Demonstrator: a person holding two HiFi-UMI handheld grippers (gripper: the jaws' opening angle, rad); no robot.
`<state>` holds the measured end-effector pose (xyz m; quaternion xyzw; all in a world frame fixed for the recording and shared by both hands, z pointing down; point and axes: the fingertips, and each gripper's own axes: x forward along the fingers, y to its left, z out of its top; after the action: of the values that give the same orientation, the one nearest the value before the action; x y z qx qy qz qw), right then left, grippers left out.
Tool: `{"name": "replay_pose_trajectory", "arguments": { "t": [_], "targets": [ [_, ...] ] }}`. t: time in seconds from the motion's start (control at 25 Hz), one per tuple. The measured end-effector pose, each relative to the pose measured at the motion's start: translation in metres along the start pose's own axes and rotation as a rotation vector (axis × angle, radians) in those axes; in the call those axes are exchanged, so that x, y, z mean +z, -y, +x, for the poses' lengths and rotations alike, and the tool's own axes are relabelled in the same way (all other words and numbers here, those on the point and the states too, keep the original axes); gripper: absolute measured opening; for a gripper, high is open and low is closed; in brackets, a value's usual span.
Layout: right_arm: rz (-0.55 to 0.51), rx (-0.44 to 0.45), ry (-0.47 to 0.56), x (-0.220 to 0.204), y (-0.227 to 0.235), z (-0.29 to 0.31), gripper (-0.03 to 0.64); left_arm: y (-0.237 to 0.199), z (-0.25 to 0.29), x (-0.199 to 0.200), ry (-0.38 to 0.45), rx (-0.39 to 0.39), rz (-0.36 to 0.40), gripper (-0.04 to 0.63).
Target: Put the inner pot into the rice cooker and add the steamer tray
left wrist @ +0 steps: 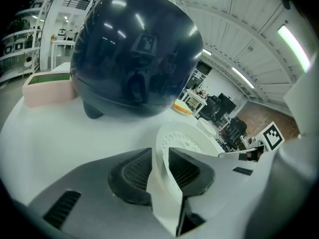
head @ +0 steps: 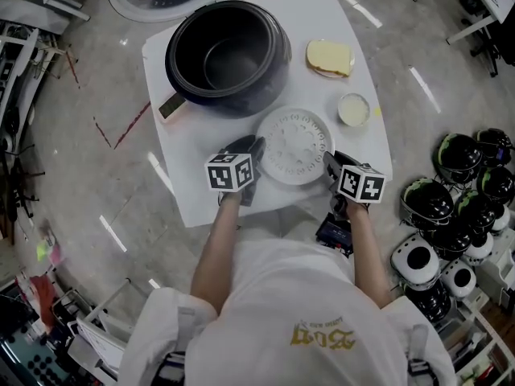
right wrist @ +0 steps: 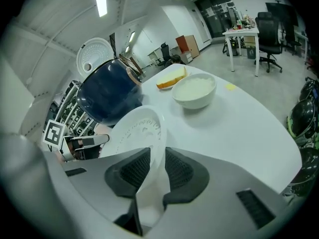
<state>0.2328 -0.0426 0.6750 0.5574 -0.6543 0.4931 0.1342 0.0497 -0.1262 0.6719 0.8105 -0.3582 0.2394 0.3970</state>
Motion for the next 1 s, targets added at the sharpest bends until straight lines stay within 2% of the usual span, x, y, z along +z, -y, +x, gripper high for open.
{"name": "replay_pose_trajectory", "arguments": {
  "t": [0.04,0.12,0.24,0.44,1.0],
  "targets": [
    [0.001,0.002,-0.003,-0.003,0.0,0.001,0.098,0.0,0.001,-0.002,-0.008,0.01,0.013,0.097],
    [0.006,0.014,-0.005,-0.005,0.001,0.003,0.095,0.001,0.003,-0.004,-0.016,0.024,0.034,0.08],
    [0.016,0.032,-0.01,-0.005,0.001,0.003,0.089,0.001,0.003,-0.003,-0.01,0.02,0.02,0.077],
    [-0.005,-0.004,-0.016,-0.006,0.0,-0.004,0.077,0.004,-0.002,-0.004,0.015,0.005,-0.037,0.058],
    [0.017,-0.026,0.102,0.004,-0.034,-0.041,0.063,0.019,-0.043,0.022,0.092,-0.075,-0.019,0.055]
  ]
}}
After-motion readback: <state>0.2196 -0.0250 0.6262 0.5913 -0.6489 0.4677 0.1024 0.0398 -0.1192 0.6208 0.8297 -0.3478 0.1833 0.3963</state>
